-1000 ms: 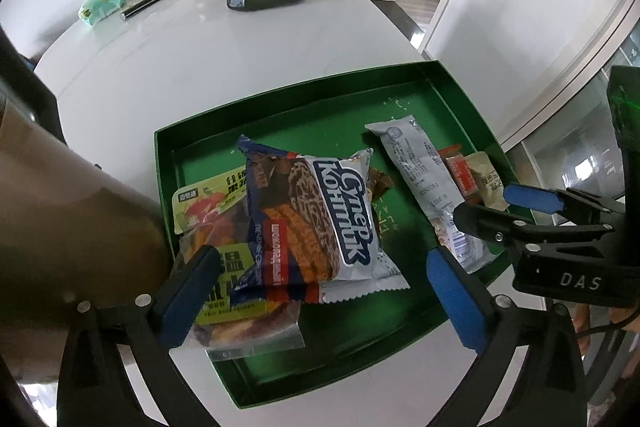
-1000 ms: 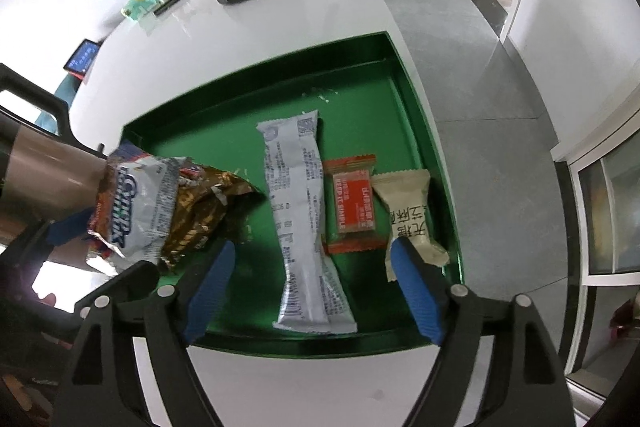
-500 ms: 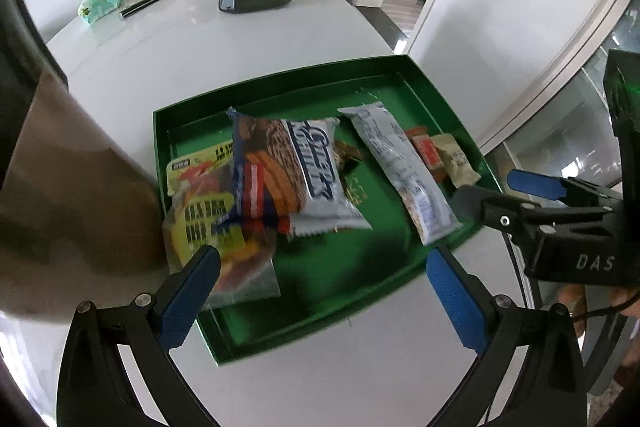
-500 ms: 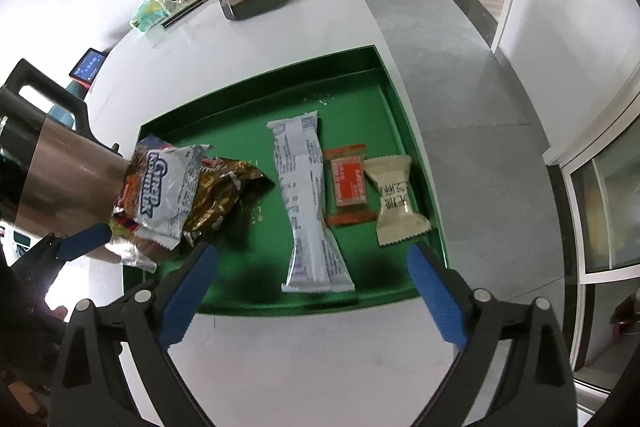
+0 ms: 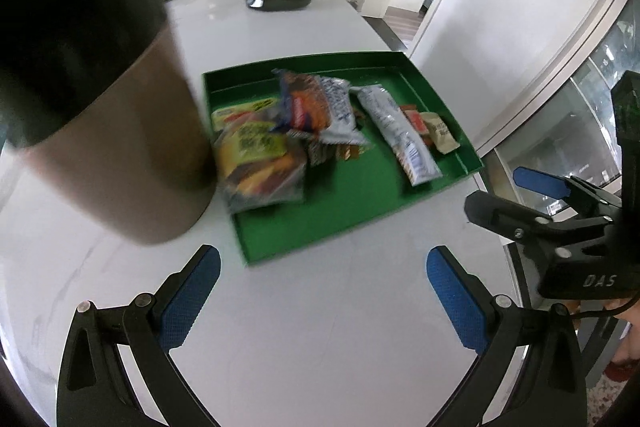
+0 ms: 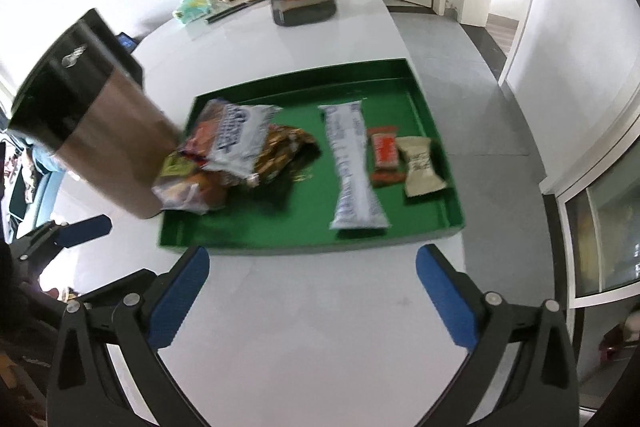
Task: Organize snacks
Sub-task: 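Withdraw both open tools up from the green tray, then move both open tools to the pink-striped candy and Danisa cookie packet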
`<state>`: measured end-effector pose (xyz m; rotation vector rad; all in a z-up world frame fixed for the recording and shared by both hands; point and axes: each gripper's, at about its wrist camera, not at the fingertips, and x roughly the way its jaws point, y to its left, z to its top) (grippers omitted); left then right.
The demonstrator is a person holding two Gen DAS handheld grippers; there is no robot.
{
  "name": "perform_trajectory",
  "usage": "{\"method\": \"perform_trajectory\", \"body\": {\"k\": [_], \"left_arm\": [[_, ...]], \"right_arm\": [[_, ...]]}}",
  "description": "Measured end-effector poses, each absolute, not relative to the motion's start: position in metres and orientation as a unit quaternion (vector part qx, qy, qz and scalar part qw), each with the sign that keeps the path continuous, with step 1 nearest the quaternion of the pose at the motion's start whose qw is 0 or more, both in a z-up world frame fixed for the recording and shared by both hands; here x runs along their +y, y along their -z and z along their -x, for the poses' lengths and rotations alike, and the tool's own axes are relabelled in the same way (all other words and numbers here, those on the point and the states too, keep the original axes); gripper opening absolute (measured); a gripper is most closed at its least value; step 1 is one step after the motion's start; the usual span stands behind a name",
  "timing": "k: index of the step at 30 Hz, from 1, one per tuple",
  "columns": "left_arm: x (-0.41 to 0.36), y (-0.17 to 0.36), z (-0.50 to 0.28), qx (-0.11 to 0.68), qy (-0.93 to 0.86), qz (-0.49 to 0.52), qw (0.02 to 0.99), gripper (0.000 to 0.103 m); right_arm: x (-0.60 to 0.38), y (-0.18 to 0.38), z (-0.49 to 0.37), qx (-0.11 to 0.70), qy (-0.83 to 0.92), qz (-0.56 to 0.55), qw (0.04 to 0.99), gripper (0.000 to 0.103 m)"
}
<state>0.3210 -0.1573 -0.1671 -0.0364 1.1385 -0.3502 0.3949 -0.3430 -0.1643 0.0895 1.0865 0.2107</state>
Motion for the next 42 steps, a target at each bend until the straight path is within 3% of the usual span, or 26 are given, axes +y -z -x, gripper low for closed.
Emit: {"method": "perform_trajectory", "body": {"k": [10,28,42], "left_arm": [[-0.084,0.167,-0.265,0.542,0.127,0.039,0.83,0.101],[0.115,0.179,-0.184,0.551,0.072,0.081,0.827,0.101],[0.173,0.215,-0.155,0.571,0.107,0.088,0.809,0.101]], "right_arm": [[-0.273,0.152,-0.358,0.505,-0.142,-0.021,0.851,0.103],[-0.088,0.166,-0.313,0.528,-0.179,0.013,0.83,0.103],[-0.011,0.193,-0.293,0.561,-0.166,0.012,0.81,0.103]]}}
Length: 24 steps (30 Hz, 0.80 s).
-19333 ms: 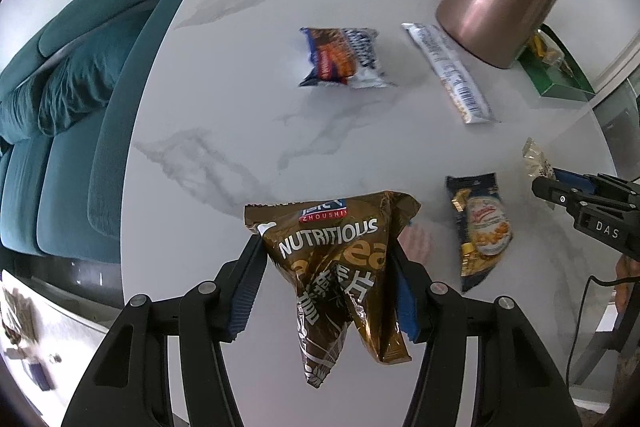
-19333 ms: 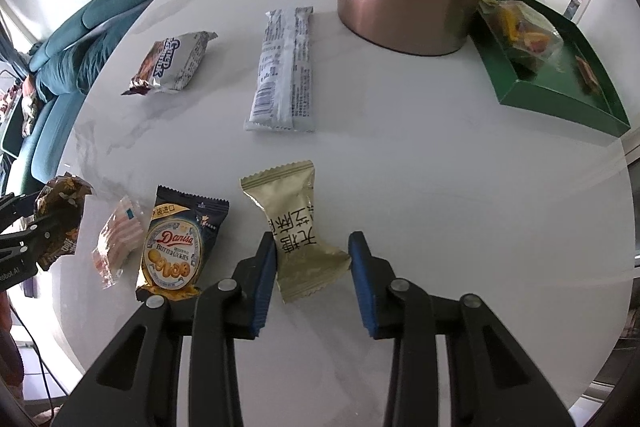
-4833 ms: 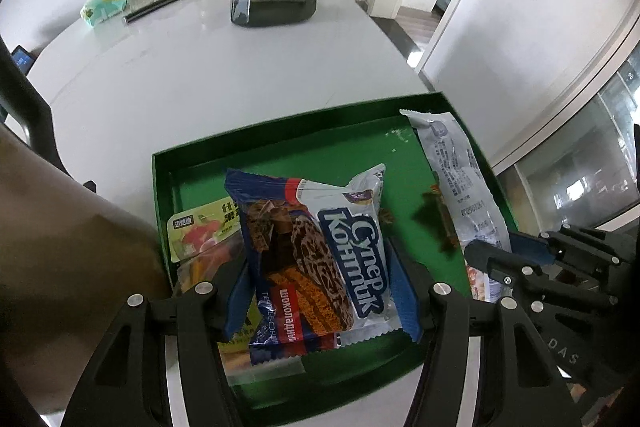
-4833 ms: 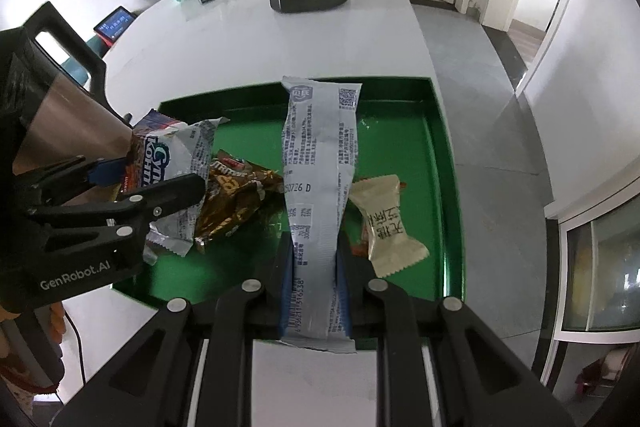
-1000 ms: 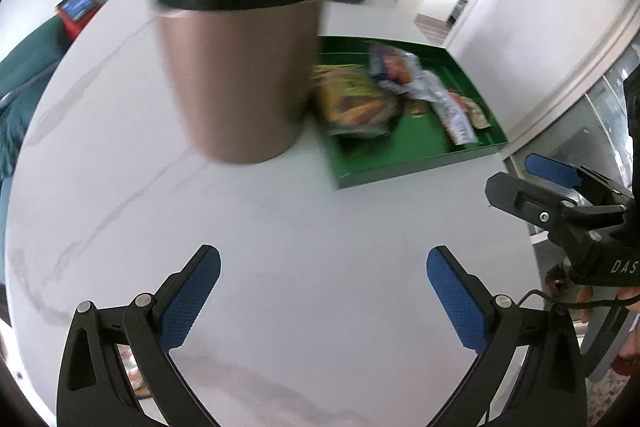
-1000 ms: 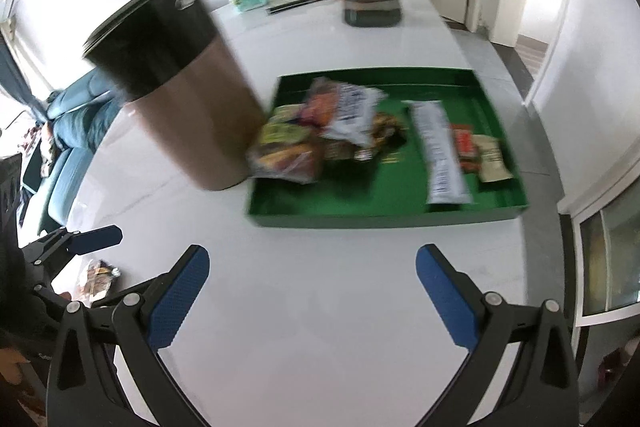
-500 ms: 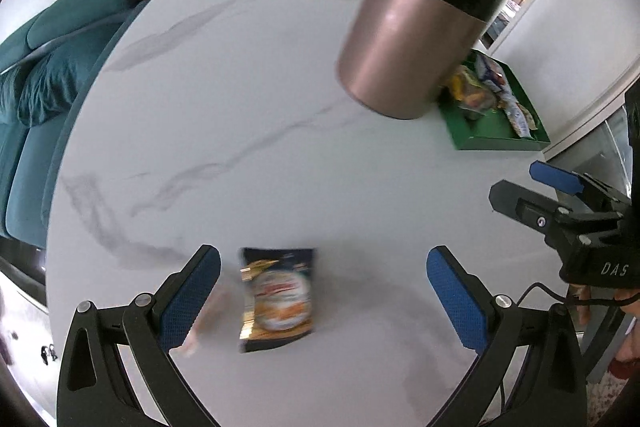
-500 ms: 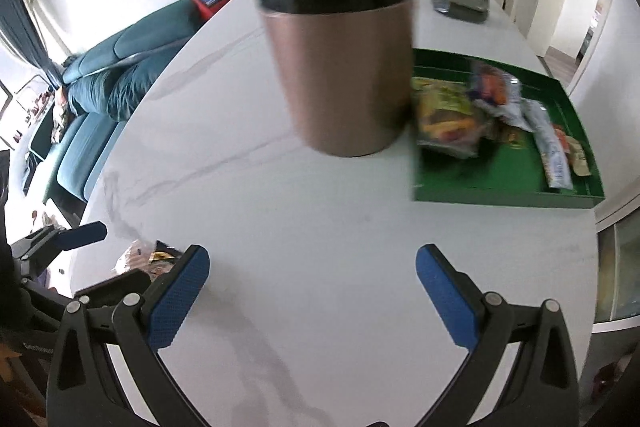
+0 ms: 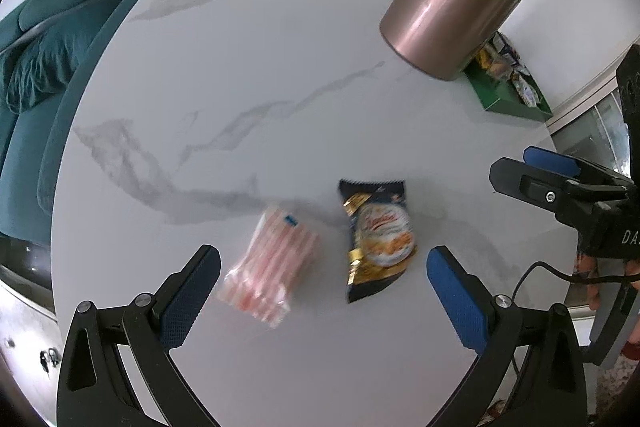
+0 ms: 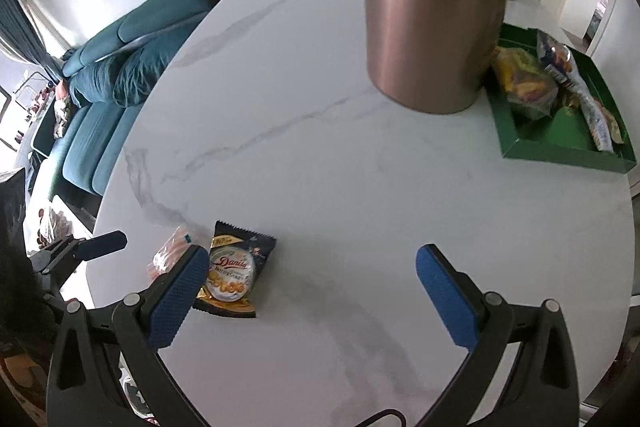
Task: Organize snacks
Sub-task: 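Move both open tools to the pink-striped candy and Danisa cookie packet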
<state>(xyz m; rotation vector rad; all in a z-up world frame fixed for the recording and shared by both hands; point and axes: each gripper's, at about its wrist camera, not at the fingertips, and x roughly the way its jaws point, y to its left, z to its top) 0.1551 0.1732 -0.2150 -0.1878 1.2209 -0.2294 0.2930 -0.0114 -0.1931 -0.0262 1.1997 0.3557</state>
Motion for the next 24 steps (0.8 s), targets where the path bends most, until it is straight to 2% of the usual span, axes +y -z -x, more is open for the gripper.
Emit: {"method": "perform_trajectory", "body": {"k": [24], "left_arm": [[0.201,0.26,-0.152,0.58,0.116,0.039,0.805,0.101]], "right_arm": [[0.046,0.239,-0.285,0.605,-0.153,0.066,0.779,0.103]]}}
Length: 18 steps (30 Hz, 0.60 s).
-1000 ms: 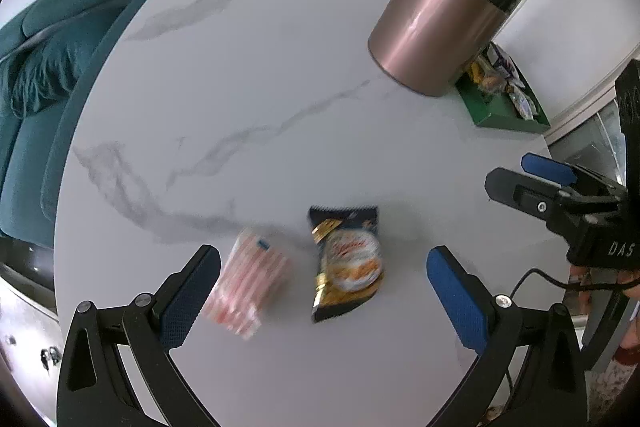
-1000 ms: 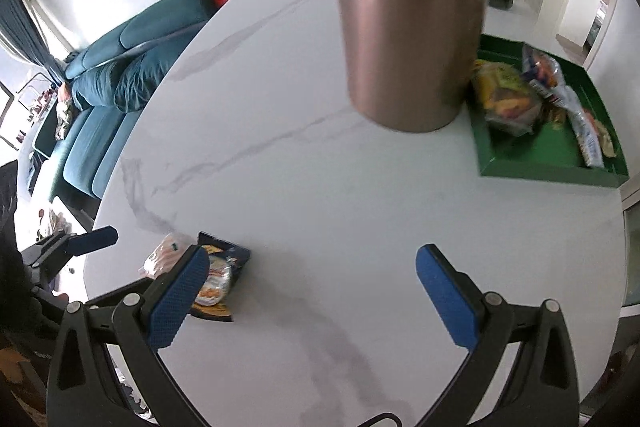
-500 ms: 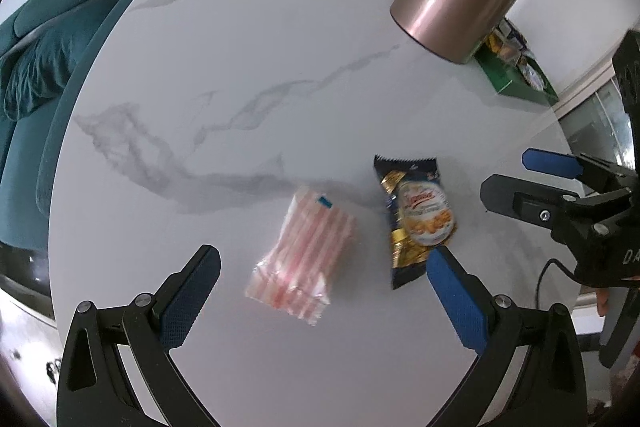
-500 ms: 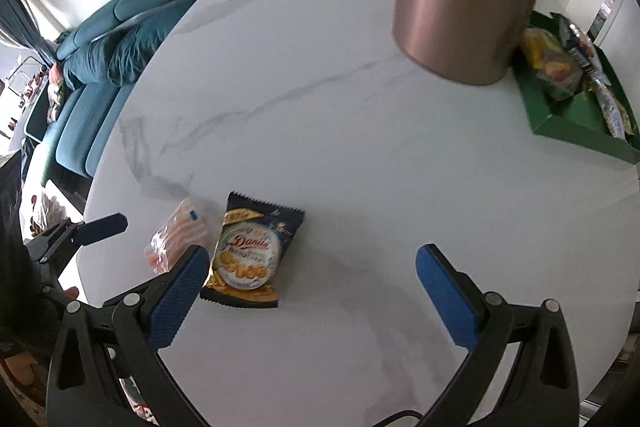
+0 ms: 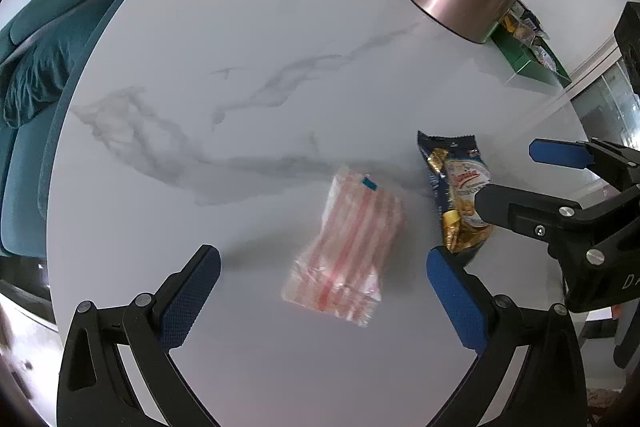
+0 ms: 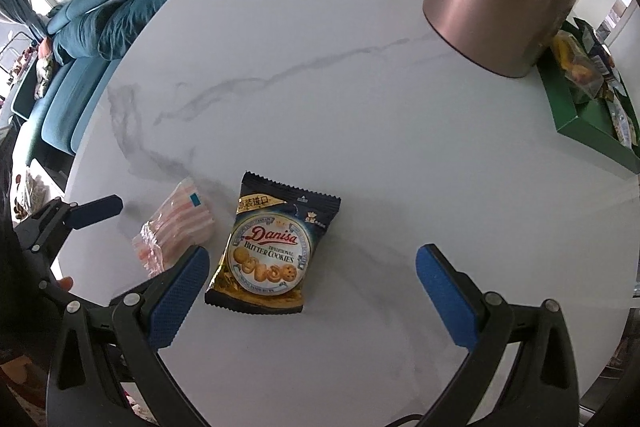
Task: Organize snacks
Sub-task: 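Move both open tools to the pink-striped candy and Danisa cookie packet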
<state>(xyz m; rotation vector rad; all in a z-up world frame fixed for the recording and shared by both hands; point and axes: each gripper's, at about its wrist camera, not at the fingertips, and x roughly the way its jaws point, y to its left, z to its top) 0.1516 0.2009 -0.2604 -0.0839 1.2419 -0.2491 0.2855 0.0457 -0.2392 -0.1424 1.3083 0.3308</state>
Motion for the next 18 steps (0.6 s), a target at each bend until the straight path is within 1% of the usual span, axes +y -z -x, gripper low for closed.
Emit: {"method": "perform_trajectory", "body": {"k": [10,14,18], "left_arm": [[0.196,0.262,-0.156,0.574,0.128,0.003,0.809,0.101],[0.191,0.265,-0.159,0.577,0.124,-0.027,0.807,0.101],[0.191,0.265,-0.162,0.578,0.121,-0.027,0.806,0.101]], "right_arm": [[0.054,0.252,-0.291,0.612,-0.143,0.087,0.773,0.103],[0.056,0.256,-0.292,0.613,-0.147,0.083,0.772,0.103],[0.057,0.257,-0.293,0.612,-0.144,0.091,0.773,0.103]]}}
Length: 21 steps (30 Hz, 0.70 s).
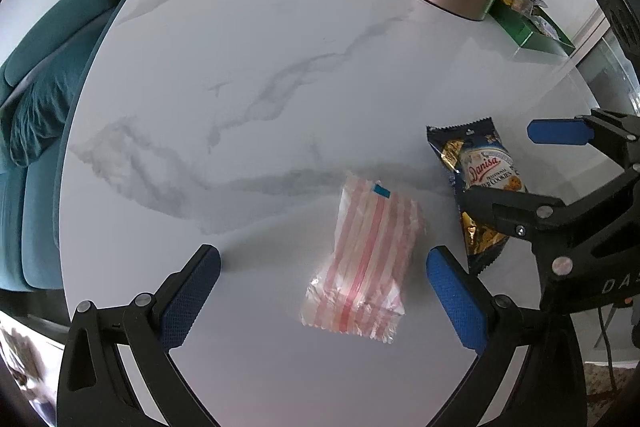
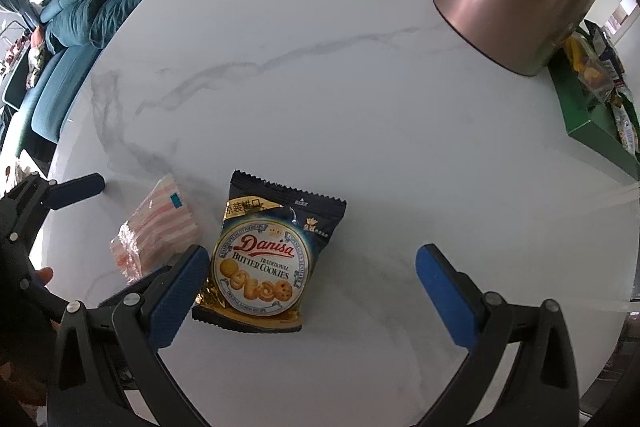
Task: Organize snacks
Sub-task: 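Move both open tools to the pink-striped candy and Danisa cookie packet, then grasp the pink-striped candy with the left tool while the right tool grasps the Danisa packet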
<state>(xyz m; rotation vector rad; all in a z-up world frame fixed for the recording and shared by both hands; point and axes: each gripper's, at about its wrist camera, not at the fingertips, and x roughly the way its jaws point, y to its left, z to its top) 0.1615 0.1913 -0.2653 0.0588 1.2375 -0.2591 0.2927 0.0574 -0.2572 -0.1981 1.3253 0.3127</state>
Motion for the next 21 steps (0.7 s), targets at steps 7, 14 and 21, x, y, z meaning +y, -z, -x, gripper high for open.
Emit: {"method": "perform_trajectory", "body": {"k": [7,14,21], "left_arm": [[0.186,0.267,-0.164,0.582,0.119,-0.043,0.803,0.1],[0.181,0.264,-0.163,0.581,0.131,-0.053,0.801,0.087],[0.177,0.26,-0.163,0.584,0.13,-0.064,0.799,0.07]], "right_arm": [[0.061,0.26,-0.291,0.61,-0.138,0.102,0.774,0.103],[0.067,0.259,-0.288,0.604,-0.141,0.129,0.774,0.103],[0.073,0.262,-0.287,0.609,-0.143,0.143,0.767,0.103]]}}
